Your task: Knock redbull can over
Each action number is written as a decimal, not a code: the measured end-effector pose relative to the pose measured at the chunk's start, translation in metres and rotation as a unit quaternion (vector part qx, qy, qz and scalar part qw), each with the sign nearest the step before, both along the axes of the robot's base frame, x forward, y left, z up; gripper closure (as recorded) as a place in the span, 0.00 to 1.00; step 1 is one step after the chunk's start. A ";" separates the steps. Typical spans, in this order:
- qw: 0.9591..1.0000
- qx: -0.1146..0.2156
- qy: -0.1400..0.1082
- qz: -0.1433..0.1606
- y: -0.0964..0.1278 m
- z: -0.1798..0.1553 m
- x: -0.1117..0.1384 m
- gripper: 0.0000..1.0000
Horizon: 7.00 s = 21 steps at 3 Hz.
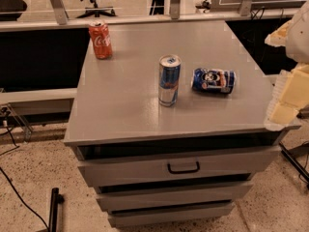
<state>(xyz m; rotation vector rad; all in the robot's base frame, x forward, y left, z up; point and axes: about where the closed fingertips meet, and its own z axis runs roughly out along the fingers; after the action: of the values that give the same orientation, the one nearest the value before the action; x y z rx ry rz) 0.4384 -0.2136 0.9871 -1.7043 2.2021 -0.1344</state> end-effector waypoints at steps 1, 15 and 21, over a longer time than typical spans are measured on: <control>1.000 0.000 0.000 0.000 0.000 0.000 0.000 0.00; 0.863 0.480 -0.144 0.069 0.126 -0.045 0.143 0.00; 0.844 0.516 -0.129 0.071 0.150 -0.078 0.153 0.38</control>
Offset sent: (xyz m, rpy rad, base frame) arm 0.0413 0.0227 -0.0025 0.1666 -0.0433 -0.0109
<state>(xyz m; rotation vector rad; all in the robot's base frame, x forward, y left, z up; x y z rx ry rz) 0.5910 -0.0637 0.9094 -1.0980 1.4490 0.6966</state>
